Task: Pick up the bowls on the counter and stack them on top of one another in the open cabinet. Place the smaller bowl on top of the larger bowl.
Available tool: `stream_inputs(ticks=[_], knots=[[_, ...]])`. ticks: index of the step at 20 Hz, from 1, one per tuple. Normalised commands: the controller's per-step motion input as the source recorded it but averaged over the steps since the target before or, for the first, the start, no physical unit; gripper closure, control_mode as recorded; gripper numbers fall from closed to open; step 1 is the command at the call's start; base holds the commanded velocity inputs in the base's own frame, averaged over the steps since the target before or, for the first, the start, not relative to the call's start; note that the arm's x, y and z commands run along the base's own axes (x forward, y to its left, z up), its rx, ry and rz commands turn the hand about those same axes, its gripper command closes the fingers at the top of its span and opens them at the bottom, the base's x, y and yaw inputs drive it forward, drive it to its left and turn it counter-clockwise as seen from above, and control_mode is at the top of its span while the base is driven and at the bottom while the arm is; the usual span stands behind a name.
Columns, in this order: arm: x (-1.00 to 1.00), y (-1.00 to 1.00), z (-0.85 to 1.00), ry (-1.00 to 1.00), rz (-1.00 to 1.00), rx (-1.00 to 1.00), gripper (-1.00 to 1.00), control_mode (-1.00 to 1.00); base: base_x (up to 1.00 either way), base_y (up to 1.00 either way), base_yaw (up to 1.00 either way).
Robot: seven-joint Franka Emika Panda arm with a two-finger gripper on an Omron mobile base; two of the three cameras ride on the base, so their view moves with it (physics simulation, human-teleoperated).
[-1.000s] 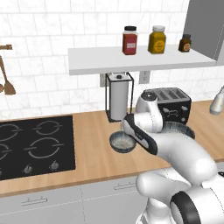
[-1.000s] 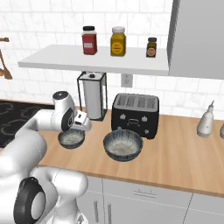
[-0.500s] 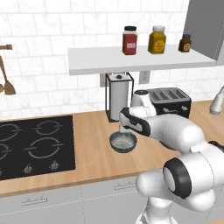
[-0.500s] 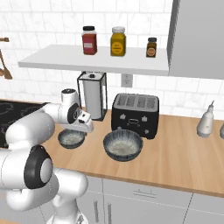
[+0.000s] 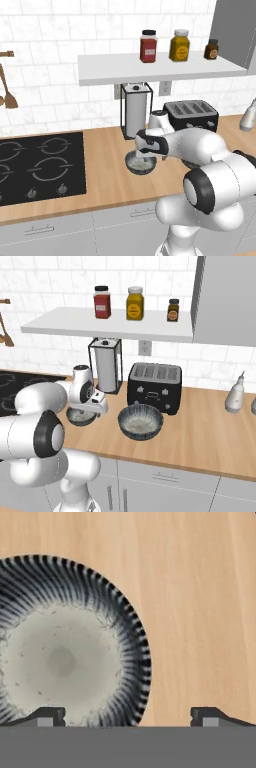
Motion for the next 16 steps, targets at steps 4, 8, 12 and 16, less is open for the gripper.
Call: stream_inputs(ticks=[4, 8, 12, 16], knots=[[0.00, 0.00, -0.34, 0.00, 0.00, 0.00, -1.00, -1.00, 0.00, 0.00, 0.00], [0.00, 0.00, -0.38, 0.00, 0.00, 0.00, -1.00, -1.00, 0.00, 0.00, 0.00], [0.00, 0.00, -0.12, 0.00, 0.00, 0.00, -1.00, -1.00, 0.00, 0.00, 0.00], [0.00, 0.00, 0.00, 0.00, 0.00, 0.00, 1.00, -1.00, 0.00, 0.00, 0.00]])
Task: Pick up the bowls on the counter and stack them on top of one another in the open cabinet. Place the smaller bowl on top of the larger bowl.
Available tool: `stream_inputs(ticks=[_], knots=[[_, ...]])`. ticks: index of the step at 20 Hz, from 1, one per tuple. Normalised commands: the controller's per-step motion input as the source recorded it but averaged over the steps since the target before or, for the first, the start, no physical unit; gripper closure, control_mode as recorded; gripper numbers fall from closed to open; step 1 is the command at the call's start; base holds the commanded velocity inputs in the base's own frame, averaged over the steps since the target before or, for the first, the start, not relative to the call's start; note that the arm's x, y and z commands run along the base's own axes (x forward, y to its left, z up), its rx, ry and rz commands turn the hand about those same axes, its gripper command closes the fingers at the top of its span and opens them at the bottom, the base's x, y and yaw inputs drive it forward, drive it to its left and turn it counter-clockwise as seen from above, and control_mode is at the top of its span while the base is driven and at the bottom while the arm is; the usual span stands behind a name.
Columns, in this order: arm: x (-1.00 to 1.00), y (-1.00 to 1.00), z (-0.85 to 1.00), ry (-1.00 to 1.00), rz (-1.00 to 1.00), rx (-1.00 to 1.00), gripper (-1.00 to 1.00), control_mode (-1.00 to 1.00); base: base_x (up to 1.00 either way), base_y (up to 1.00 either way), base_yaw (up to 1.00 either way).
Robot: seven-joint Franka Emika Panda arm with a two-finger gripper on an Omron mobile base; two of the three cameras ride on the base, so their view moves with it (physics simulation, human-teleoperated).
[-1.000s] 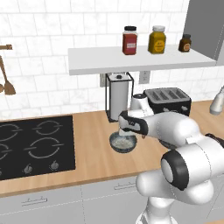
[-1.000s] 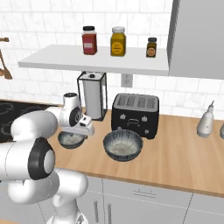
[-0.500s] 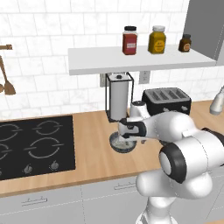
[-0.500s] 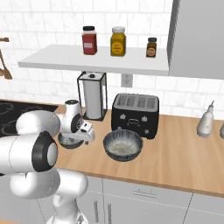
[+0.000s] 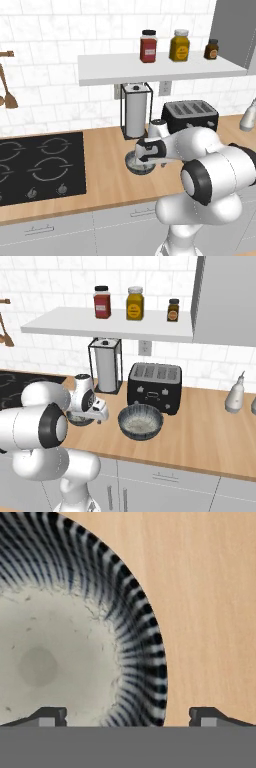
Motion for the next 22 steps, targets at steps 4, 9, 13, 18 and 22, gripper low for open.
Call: stream_inputs(ticks=[4, 9, 13, 18, 22], knots=[[0.00, 0.00, 0.00, 0.00, 0.00, 0.00, 1.00, -1.00, 0.00, 0.00, 0.00], [0.00, 0.00, 0.00, 0.00, 0.00, 0.00, 1.00, -1.00, 0.00, 0.00, 0.00], [-0.24, 0.00, 0.06, -0.03, 0.00, 0.00, 1.00, -1.00, 0.00, 0.00, 0.00], [-0.77, -0.08, 0.44, -0.12, 0.00, 0.02, 1.00, -1.00, 0.00, 0.00, 0.00], [-0.66, -0.37, 0.84, -0.18, -0.01, 0.12, 1.00, -1.00, 0.00, 0.00, 0.00]])
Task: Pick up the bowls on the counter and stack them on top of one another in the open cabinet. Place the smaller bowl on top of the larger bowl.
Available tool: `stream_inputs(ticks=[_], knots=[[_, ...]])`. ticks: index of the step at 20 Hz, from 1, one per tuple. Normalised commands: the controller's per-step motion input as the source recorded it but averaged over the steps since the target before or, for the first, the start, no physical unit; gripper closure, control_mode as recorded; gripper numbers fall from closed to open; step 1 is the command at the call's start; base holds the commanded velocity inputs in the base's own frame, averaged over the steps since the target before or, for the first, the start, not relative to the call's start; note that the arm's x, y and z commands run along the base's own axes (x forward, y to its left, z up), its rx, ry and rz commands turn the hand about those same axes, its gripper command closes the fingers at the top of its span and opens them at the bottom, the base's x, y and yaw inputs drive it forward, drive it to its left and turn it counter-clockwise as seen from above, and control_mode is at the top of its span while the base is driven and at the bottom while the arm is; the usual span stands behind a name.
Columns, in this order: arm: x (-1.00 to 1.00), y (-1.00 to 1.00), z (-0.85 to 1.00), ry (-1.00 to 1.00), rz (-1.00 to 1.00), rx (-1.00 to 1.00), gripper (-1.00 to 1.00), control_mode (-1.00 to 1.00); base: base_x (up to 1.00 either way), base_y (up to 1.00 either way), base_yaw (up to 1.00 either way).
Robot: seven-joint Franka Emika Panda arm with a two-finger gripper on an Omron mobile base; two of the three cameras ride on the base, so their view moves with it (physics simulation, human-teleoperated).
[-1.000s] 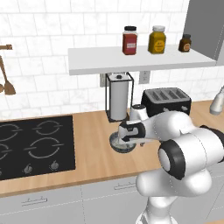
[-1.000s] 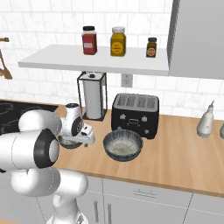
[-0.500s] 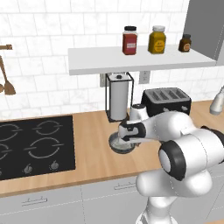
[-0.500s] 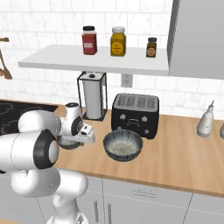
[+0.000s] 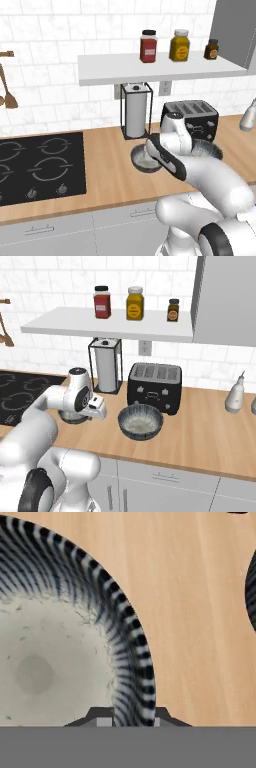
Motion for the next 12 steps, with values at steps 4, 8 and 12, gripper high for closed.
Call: stream_inputs(ticks=[4, 8, 12], knots=[[-0.43, -0.77, 0.91, -0.11, -0.09, 0.16, 1.00, -1.00, 0.00, 0.00, 0.00], [-0.46, -0.94, 0.91, -0.01, -0.12, 0.11, 1.00, -1.00, 0.00, 0.00, 0.00], [-0.01, -0.97, 1.00, 0.10, -0.08, 0.00, 1.00, -1.00, 0.00, 0.00, 0.00]])
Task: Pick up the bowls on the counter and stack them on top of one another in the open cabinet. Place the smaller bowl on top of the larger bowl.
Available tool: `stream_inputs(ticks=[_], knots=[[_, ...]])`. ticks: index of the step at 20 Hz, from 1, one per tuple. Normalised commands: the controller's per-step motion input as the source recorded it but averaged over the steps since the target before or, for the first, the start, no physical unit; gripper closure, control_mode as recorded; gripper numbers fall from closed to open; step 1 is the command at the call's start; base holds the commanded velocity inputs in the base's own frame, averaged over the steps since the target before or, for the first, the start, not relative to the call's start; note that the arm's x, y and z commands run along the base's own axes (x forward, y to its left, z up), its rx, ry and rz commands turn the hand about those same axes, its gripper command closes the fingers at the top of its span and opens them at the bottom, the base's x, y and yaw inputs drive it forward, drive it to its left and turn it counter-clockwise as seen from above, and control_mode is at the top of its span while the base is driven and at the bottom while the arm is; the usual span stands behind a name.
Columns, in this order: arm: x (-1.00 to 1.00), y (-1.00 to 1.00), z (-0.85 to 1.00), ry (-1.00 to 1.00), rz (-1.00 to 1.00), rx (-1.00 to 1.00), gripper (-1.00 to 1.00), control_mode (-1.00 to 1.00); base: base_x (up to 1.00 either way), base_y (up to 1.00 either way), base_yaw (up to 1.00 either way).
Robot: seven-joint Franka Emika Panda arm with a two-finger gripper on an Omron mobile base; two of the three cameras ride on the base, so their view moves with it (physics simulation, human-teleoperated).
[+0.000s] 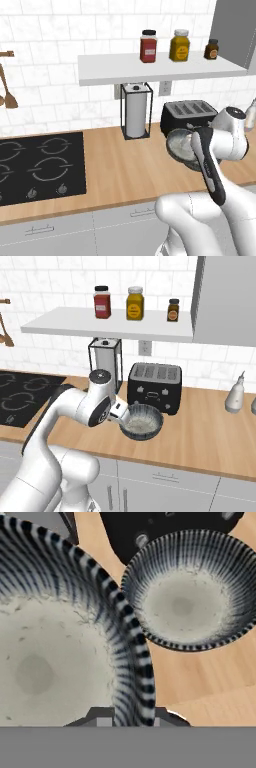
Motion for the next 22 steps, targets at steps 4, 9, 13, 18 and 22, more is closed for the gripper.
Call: stream_inputs(ticks=[4, 9, 13, 18, 22], knots=[[0.09, -0.69, 0.88, 0.25, -0.03, -0.03, 1.00, -1.00, 0.00, 0.00, 0.00], [0.11, -0.10, 0.12, 0.27, 0.00, -0.14, 1.00, -1.00, 0.00, 0.00, 0.00], [0.02, -0.16, -0.47, 0.03, 0.00, -0.02, 1.00, -1.00, 0.00, 0.00, 0.00], [0.20, -0.45, -0.56, 0.00, 0.00, 0.00, 1.00, -1.00, 0.00, 0.00, 0.00], [0.47, -0.30, -0.43, 0.00, 0.00, 0.00, 1.00, -1.00, 0.00, 0.00, 0.00]])
